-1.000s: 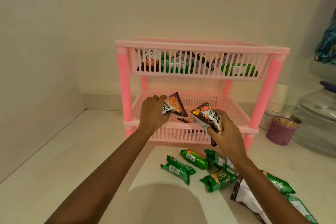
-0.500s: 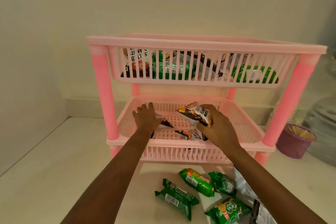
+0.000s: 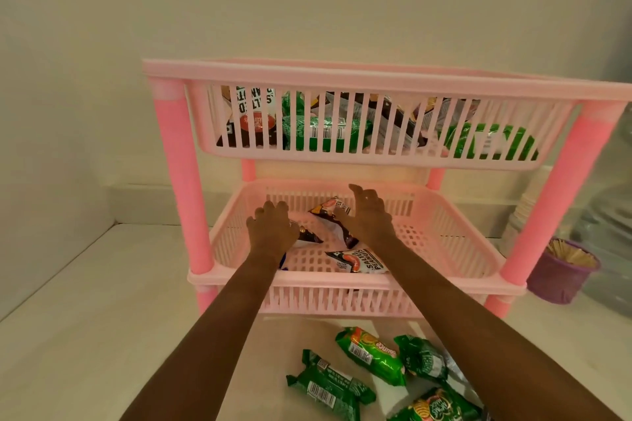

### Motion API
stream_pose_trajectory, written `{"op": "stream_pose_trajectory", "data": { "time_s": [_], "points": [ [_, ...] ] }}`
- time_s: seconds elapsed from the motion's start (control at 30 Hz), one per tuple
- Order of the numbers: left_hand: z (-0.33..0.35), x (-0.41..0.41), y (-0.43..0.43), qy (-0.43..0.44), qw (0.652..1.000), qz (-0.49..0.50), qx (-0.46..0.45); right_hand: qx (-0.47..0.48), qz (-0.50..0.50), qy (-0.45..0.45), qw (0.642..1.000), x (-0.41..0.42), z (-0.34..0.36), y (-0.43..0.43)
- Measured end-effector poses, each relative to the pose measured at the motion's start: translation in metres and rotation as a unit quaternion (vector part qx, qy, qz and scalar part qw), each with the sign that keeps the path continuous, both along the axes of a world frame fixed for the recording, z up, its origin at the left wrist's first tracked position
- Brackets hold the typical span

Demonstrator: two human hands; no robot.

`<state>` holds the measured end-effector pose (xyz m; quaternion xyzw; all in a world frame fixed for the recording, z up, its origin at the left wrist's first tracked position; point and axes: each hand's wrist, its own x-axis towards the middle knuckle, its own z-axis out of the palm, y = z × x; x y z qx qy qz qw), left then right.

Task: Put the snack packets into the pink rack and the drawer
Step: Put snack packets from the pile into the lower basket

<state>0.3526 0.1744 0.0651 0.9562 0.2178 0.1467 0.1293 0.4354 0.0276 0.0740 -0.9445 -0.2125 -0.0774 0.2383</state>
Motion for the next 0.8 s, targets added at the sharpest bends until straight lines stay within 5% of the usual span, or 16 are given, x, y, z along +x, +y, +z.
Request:
{"op": "stream_pose_trajectory", "data": {
  "time_s": [0.3, 0.57, 0.7, 0.8],
  "points": [
    [0.014, -0.025, -0.022, -0.201, 0.965, -0.140, 0.097, 0.155, 0.058, -0.172, 0.971, -0.067, -0.002, -0.059],
    [0.001, -0.067, -0.046, -0.166, 0.929, -0.316, 0.097, 0.149, 0.108, -0.192, 0.964, -0.137, -0.037, -0.087],
    [-0.027, -0.097, -0.058, -0.152, 0.900, -0.351, 0.208, 0.089, 0.141, -0.263, 0.950, -0.162, -0.061, -0.097],
    [-0.055, -0.117, -0.060, -0.145, 0.843, -0.437, 0.278, -0.013, 0.173, -0.287, 0.942, -0.165, -0.077, -0.102]
  ]
}}
